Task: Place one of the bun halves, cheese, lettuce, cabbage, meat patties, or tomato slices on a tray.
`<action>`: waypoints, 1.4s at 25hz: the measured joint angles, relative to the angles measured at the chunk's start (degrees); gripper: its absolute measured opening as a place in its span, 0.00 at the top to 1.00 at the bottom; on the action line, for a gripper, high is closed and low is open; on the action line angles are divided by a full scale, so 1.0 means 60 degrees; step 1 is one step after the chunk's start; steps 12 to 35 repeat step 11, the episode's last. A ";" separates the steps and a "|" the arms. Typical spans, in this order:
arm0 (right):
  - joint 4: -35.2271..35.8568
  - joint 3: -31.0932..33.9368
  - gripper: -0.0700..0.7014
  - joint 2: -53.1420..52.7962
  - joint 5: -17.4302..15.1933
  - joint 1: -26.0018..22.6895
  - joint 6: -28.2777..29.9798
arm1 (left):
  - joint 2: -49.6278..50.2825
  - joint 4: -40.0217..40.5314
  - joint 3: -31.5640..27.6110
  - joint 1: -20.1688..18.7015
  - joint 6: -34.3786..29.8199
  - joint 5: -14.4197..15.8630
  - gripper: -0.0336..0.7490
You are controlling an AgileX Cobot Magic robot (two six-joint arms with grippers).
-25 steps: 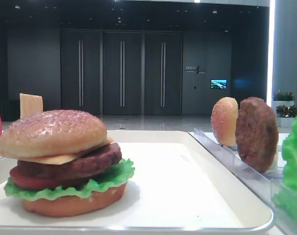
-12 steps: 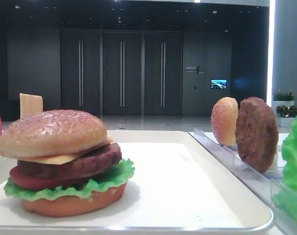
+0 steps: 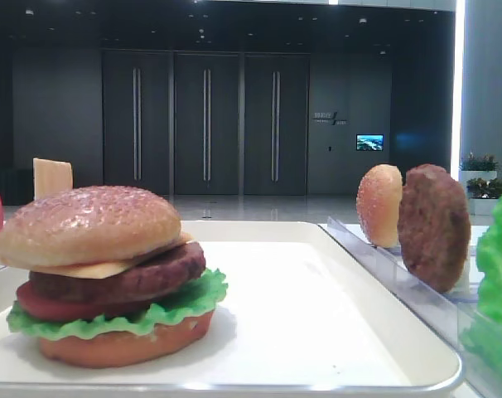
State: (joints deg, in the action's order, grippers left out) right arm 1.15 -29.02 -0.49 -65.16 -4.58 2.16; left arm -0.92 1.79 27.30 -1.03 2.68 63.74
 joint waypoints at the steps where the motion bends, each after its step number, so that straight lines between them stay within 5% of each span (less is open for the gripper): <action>1: 0.0000 0.0000 0.53 0.0000 0.0000 0.0000 0.0000 | 0.0000 0.0000 0.0000 0.0000 0.0000 0.0000 0.86; 35: 0.0000 0.0000 0.53 0.0000 0.0003 0.0000 0.0000 | 0.0000 0.0000 0.0000 0.0000 0.0000 0.0000 0.86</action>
